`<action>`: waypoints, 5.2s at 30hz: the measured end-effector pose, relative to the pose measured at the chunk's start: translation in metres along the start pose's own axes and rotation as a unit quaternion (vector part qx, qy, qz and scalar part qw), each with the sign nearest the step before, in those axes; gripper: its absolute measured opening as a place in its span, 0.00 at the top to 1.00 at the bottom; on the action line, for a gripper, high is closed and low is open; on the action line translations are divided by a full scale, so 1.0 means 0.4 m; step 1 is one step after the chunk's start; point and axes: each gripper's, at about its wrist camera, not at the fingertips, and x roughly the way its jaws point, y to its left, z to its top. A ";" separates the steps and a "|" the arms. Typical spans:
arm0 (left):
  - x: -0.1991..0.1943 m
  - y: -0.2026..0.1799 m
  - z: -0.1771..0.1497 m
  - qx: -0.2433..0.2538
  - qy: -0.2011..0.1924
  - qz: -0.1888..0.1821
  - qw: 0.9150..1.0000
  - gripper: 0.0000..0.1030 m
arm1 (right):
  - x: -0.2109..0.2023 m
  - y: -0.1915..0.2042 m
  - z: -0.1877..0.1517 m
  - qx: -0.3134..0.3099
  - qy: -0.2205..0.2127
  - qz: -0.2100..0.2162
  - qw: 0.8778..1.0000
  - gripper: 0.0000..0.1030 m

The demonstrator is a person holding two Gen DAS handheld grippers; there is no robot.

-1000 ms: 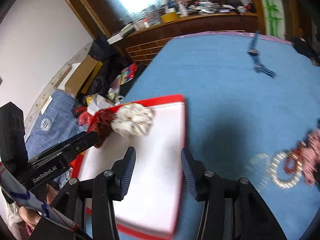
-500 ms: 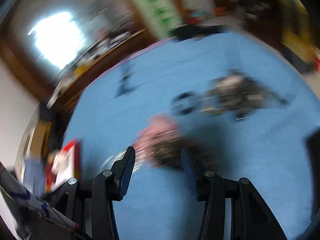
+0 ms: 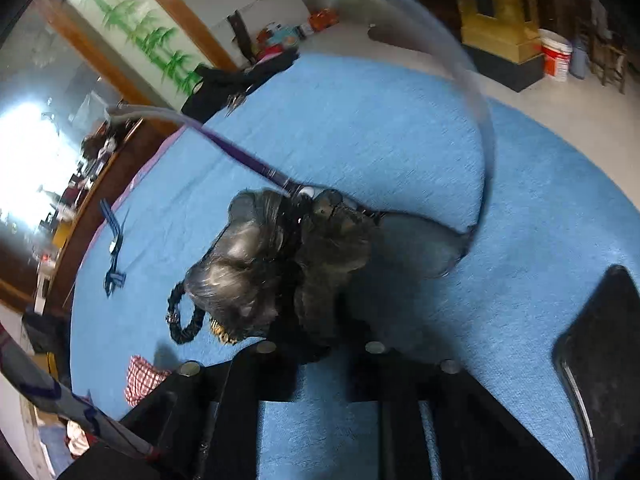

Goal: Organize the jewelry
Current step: 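Grasp the grey mesh scrunchie with the right gripper, then grasp the black claw clip with the left gripper while the right holds the grey scrunchie, then carry the black claw clip and grey scrunchie over the tray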

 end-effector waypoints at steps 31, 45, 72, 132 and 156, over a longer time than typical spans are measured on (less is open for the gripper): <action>0.001 -0.020 0.028 -0.036 0.015 -0.017 0.999 0.42 | -0.294 0.126 -0.271 -0.202 -0.018 0.186 0.961 0.91; 0.069 0.007 -0.003 -0.098 0.064 0.000 0.993 0.40 | -0.326 0.080 -0.271 -0.191 -0.026 0.199 0.961 0.91; 0.026 -0.011 -0.038 -0.049 0.009 0.017 0.999 0.69 | -0.317 0.128 -0.329 -0.223 -0.014 0.199 0.954 0.90; -0.237 0.566 -0.176 -0.221 -0.070 0.109 0.967 0.69 | -0.176 0.771 -0.562 -0.390 0.076 0.236 0.887 0.90; -0.169 0.699 -0.156 -0.266 -0.043 0.116 0.956 0.69 | 0.062 0.939 -0.633 -0.387 0.123 0.179 0.896 0.85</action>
